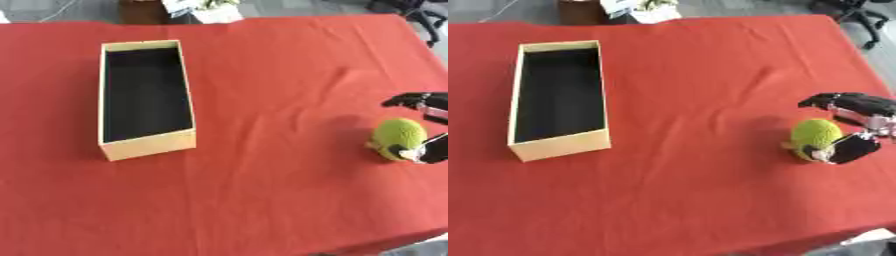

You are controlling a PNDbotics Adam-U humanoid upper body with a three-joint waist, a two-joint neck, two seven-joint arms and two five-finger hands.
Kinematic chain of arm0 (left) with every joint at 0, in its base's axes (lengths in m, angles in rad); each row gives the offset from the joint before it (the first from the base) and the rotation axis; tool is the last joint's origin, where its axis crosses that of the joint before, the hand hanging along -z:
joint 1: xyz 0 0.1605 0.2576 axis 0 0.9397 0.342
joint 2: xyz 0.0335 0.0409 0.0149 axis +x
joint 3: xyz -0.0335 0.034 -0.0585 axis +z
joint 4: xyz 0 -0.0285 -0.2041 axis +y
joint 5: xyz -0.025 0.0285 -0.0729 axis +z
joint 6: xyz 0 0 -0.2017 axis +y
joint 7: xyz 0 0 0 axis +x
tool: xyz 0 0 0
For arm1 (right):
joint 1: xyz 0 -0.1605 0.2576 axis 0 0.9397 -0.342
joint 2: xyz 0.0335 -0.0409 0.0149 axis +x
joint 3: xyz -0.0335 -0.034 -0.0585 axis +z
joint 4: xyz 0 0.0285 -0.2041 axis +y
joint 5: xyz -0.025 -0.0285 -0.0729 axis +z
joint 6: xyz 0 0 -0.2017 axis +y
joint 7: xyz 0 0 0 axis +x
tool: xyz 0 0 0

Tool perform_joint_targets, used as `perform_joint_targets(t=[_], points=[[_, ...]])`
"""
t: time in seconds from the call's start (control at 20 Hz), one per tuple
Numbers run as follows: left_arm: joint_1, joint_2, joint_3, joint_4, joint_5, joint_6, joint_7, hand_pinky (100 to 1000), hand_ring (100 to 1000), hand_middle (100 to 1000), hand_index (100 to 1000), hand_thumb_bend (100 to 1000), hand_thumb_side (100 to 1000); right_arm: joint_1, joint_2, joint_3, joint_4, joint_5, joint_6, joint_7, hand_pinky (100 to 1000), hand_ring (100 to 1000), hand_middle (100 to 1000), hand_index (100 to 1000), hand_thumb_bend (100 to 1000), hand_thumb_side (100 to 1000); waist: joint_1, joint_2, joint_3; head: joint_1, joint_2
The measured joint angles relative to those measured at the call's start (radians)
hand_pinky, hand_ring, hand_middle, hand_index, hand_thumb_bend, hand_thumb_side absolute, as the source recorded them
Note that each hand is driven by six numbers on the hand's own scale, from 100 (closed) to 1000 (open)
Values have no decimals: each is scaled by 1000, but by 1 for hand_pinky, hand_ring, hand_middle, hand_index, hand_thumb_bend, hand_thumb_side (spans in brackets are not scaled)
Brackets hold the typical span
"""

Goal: Pick up objects on the table and place them in the box.

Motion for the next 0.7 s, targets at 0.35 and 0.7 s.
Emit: perform_joint_targets(t=[0.35, 0.7], points=[[0, 0, 0, 0, 0, 2, -2, 550, 619, 701, 656, 146, 688, -26, 0, 13, 101, 23, 4, 12, 1000, 973, 956, 1000, 362, 325, 1, 0, 5, -5, 0], [0, -1, -4, 0, 0, 6, -6, 549, 619, 702, 655, 145, 689, -43, 0, 21, 156, 62, 4, 23, 1000, 912, 825, 1000, 386, 341, 1, 2, 5, -9, 0]])
